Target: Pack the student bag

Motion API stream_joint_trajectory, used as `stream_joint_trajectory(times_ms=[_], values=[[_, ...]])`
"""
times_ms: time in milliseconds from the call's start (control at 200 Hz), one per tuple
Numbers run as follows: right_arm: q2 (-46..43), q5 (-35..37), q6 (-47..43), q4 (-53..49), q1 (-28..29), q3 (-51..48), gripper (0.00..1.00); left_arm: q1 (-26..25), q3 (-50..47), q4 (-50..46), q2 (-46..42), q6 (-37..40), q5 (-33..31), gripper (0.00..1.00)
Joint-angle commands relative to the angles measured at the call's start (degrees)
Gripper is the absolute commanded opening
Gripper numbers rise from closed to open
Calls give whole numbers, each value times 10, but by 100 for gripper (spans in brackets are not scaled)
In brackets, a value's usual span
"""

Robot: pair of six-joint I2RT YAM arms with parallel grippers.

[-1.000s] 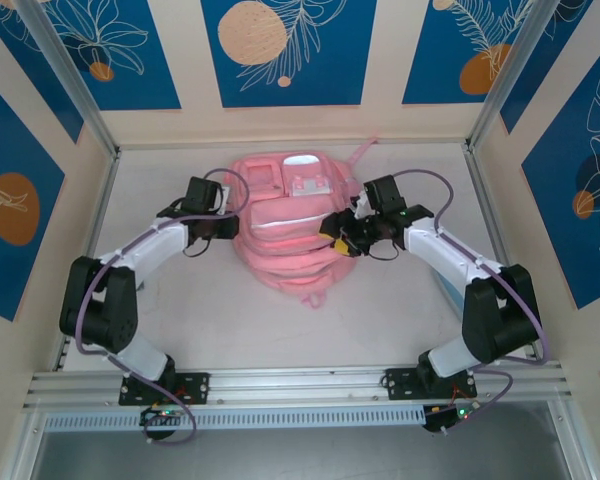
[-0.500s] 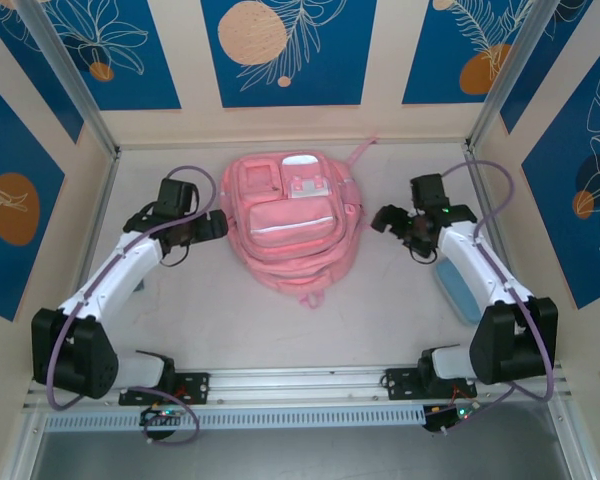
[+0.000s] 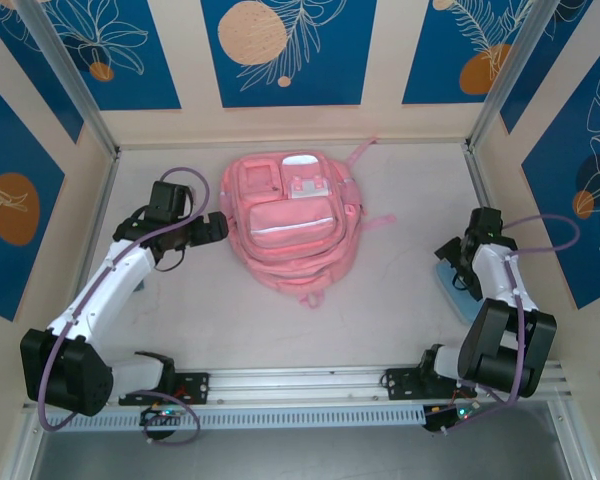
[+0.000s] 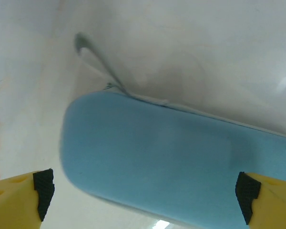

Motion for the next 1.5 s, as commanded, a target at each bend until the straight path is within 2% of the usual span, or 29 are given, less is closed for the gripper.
stream_joint_trajectory(times_ms=[0, 230, 515, 620, 730, 875, 1030, 1275, 1495], values=[[2, -41, 18, 10, -12, -8, 99, 6, 2, -8, -8, -5, 20, 100], [13, -144, 64, 52, 2, -62, 99, 6, 0, -5, -9, -9, 33, 100], [58, -170, 181, 92, 167, -49, 99, 6, -8, -6, -11, -18, 51, 100], [88, -187, 181, 99, 204, -23, 100, 6, -12, -6, -15, -19, 56, 100], [84, -167, 146, 78, 230, 14, 100, 6, -14, -7, -22, -20, 61, 100], [68, -137, 54, 42, 221, 57, 100, 6, -13, -9, -22, -19, 73, 100], [85, -203, -13, 52, 158, 55, 100, 6, -13, -2, -18, -20, 87, 100], [114, -206, -28, 56, 123, 43, 99, 6, -14, 2, -16, -21, 97, 100], [56, -262, -27, 61, 135, -5, 99, 5, -14, 3, -13, -21, 110, 100]])
